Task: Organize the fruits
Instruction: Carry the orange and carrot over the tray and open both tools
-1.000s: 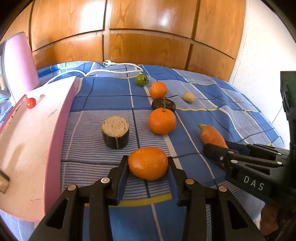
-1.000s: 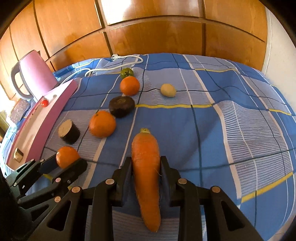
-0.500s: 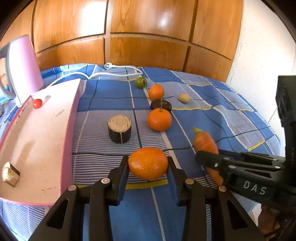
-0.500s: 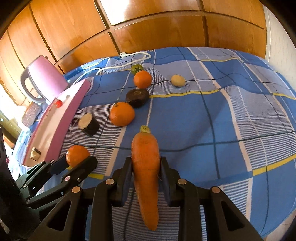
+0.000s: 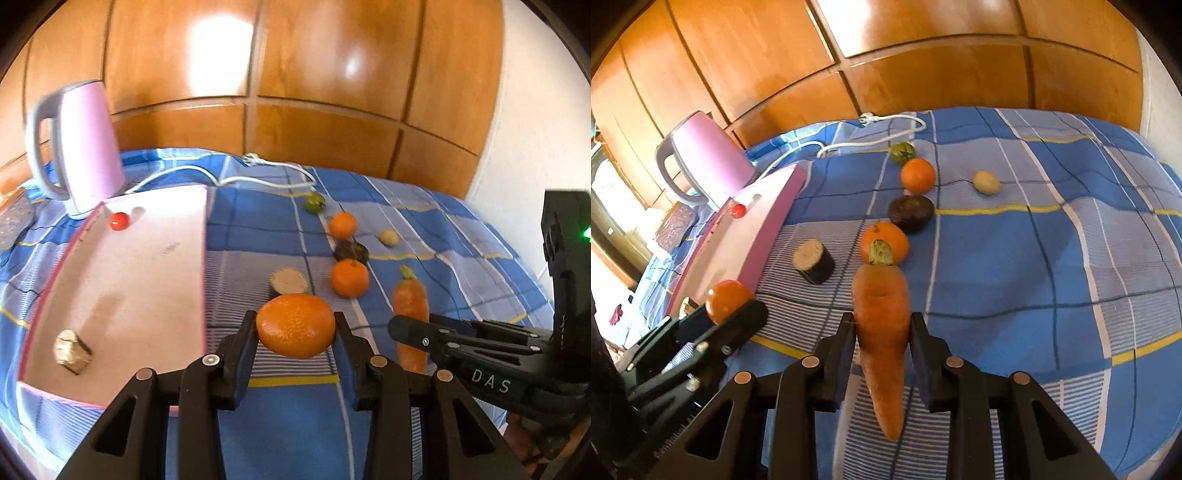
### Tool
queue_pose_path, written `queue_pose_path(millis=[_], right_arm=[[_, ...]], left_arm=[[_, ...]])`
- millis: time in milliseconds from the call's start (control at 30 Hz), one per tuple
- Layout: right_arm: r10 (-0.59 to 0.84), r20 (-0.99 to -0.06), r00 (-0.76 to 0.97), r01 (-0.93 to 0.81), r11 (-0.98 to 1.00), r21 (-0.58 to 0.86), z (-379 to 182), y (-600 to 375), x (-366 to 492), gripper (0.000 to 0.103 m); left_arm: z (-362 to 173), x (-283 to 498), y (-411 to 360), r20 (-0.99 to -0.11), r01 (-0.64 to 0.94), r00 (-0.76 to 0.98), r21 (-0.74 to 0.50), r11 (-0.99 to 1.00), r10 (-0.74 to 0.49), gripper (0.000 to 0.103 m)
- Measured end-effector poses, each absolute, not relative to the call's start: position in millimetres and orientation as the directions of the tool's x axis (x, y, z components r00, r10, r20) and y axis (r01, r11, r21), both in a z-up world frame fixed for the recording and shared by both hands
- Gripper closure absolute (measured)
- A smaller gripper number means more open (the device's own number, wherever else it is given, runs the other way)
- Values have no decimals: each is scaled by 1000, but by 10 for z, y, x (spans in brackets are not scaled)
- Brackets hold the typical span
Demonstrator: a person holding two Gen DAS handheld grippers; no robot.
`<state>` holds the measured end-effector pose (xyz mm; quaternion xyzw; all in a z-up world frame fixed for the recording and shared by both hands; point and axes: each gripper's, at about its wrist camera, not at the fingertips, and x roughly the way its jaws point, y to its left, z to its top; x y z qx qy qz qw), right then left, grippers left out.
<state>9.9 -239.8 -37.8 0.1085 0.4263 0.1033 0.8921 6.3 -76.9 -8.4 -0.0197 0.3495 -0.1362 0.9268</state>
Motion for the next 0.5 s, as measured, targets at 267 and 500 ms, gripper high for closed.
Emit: queue_pose_path(millis=[267, 500], right_arm=[[305, -731, 610, -156, 951, 267, -262, -2192, 170, 74], [369, -726, 580, -227, 929, 291, -176, -1939, 289, 74]], left_arm=[[70, 44, -487, -626, 165, 751, -130, 978, -210, 64], [140, 68, -213, -617, 109, 769, -130, 985, -167, 64]])
